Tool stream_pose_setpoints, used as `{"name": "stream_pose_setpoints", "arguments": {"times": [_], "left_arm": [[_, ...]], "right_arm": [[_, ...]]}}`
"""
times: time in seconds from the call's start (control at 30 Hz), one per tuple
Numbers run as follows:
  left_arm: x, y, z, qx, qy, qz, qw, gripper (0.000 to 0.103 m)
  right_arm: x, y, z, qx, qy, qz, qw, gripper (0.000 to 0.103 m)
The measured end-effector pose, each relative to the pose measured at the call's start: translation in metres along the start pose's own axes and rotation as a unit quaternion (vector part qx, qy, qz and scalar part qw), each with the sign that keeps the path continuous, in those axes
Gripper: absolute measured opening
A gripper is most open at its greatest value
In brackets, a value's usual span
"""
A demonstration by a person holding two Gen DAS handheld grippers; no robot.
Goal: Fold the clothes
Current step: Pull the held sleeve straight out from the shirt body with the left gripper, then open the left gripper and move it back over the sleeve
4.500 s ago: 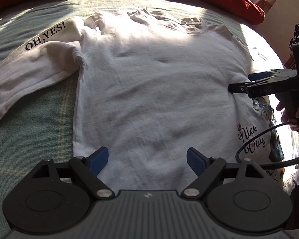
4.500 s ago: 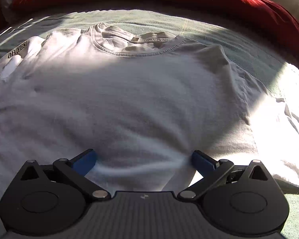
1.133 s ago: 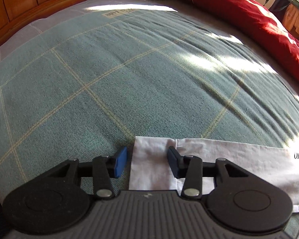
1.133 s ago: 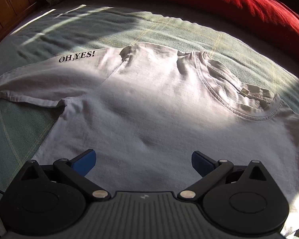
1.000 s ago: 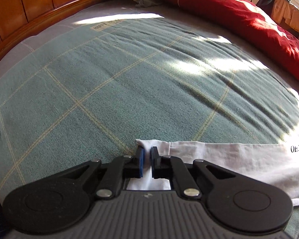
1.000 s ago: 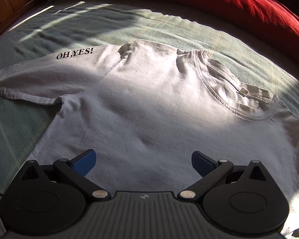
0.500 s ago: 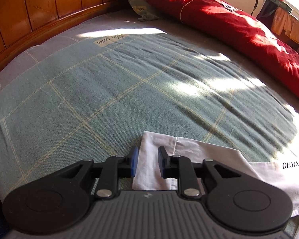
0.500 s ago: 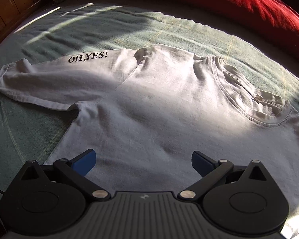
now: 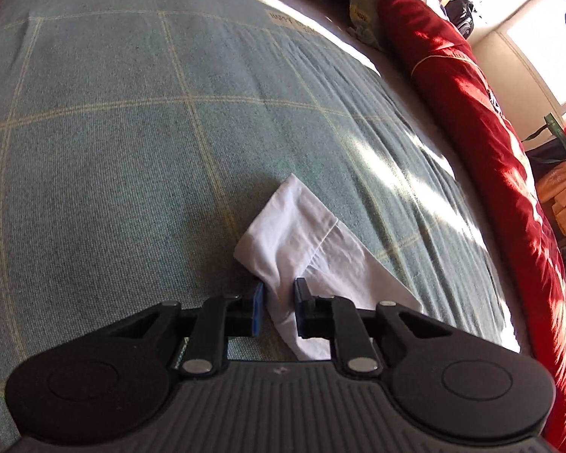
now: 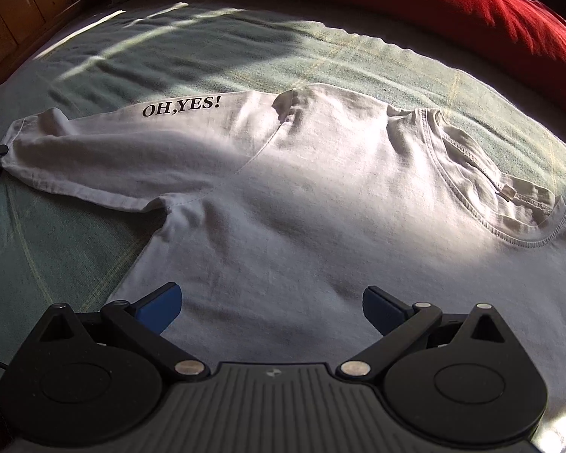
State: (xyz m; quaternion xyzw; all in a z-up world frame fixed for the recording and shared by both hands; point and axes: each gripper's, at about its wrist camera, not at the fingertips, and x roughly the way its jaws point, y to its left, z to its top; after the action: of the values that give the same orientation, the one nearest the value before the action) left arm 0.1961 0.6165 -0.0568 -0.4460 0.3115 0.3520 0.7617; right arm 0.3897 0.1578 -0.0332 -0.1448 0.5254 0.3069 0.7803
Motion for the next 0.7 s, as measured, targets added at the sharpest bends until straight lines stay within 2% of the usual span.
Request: {"name": "stream_pose_setpoints", "arguments": {"times": [0.13, 0.27, 0.47, 0.5, 0.57, 0.6, 0.67, 0.7], "left_arm": [[-0.017, -0.006, 0.003, 0.008, -0.004, 0.007, 0.9999, 0.013], [-0.022, -0.003, 0.004, 0.008, 0.019, 0.028, 0.9994, 0.015], [-0.027, 0.002, -0.003, 0.012, 0.050, 0.079, 0.9955, 0.034], [-0.030, 0.001, -0.003, 0.020, 0.048, 0.092, 0.9943, 0.039], [-0.036, -0.001, -0.003, 0.031, 0.039, 0.114, 0.9922, 0.041], [-0.039, -0.001, -0.001, 0.036, 0.031, 0.123, 0.9913, 0.048], [-0.044, -0.007, 0.002, 0.059, 0.015, 0.143, 0.9878, 0.049], [-0.047, -0.016, 0.001, 0.089, 0.008, 0.140, 0.9861, 0.050]], "right_arm": [[0.000, -0.002, 0.000, 0.005, 0.001, 0.001, 1.000, 0.103], [0.000, -0.005, 0.001, 0.012, -0.001, 0.001, 1.000, 0.103], [-0.003, -0.009, 0.002, 0.012, -0.007, 0.001, 1.000, 0.103], [-0.004, -0.010, 0.002, 0.011, -0.007, -0.001, 1.000, 0.103], [-0.004, -0.013, 0.002, 0.015, -0.009, -0.001, 1.000, 0.103], [-0.004, -0.014, 0.002, 0.017, -0.009, -0.001, 1.000, 0.103], [-0.005, -0.016, 0.003, 0.022, -0.011, 0.001, 1.000, 0.103], [-0.005, -0.016, 0.002, 0.024, -0.013, 0.002, 1.000, 0.103]]}}
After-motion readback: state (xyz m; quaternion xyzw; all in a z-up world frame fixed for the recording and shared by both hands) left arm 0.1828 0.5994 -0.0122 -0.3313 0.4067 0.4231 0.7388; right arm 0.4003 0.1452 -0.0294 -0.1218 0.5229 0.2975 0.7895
